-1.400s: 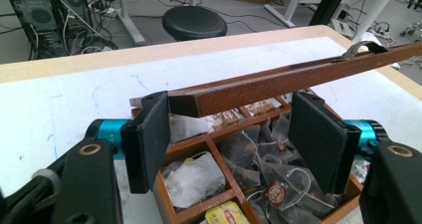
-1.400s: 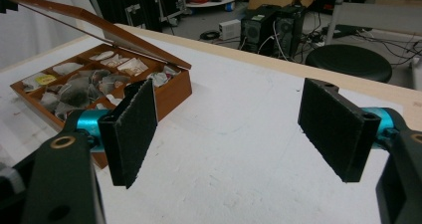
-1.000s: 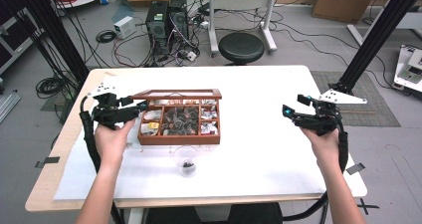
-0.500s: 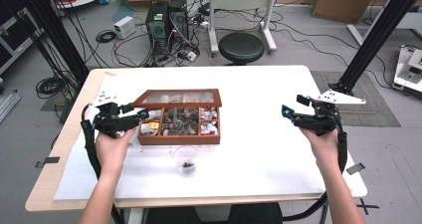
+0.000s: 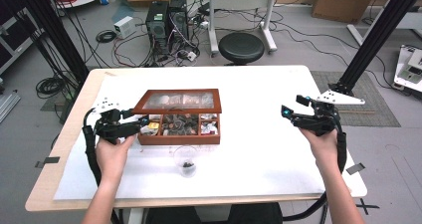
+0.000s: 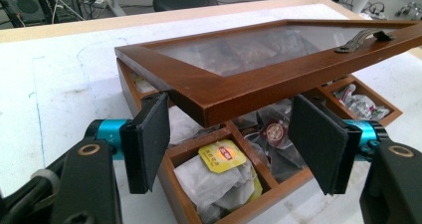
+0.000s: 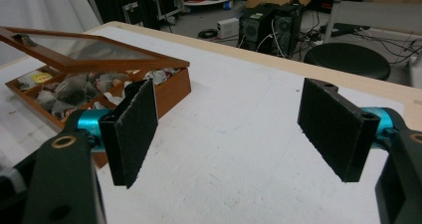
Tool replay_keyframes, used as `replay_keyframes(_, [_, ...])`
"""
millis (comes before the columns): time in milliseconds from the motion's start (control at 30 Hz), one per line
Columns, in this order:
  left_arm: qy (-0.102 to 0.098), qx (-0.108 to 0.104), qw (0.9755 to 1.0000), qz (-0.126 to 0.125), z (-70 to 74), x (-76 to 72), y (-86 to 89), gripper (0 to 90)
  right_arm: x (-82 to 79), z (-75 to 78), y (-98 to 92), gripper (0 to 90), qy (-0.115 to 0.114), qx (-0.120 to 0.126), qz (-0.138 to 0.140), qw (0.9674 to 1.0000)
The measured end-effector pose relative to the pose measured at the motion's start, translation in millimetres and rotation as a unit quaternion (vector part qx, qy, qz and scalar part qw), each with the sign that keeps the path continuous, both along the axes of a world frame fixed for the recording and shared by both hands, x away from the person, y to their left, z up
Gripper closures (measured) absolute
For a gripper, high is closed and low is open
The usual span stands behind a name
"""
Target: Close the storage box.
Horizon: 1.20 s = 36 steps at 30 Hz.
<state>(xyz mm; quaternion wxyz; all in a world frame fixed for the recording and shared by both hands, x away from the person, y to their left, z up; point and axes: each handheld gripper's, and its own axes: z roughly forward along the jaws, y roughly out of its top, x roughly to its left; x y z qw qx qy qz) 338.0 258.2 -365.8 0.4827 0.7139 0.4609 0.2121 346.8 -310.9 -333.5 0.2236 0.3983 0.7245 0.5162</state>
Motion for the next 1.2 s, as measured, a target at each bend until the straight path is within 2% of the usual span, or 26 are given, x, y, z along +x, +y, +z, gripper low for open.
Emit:
replay_keyframes(367, [0.001,0.012,0.9999,0.003,-10.7,-6.0,-1.9,33.0,0.3,-1.0,1.5,24.0,0.000,-0.003,0.001,1.0000])
replay_keyframes(733, [0.009,0.013,0.9999,0.001,-23.7,-10.1,-2.1,33.0,0.8,-2.3,3.4,24.0,0.002,-0.005,0.002,1.0000])
replay_keyframes(1033, [0.019,0.026,0.9995,-0.005,-33.0,-11.8,-3.0,34.4,1.2,-3.2,4.0,24.0,0.004,-0.005,0.002,1.0000])
replay_keyframes(1200, [0.030,0.032,0.9990,-0.006,-41.7,-13.2,-3.2,34.4,1.7,-4.4,4.1,24.0,0.005,-0.005,0.003,1.0000])
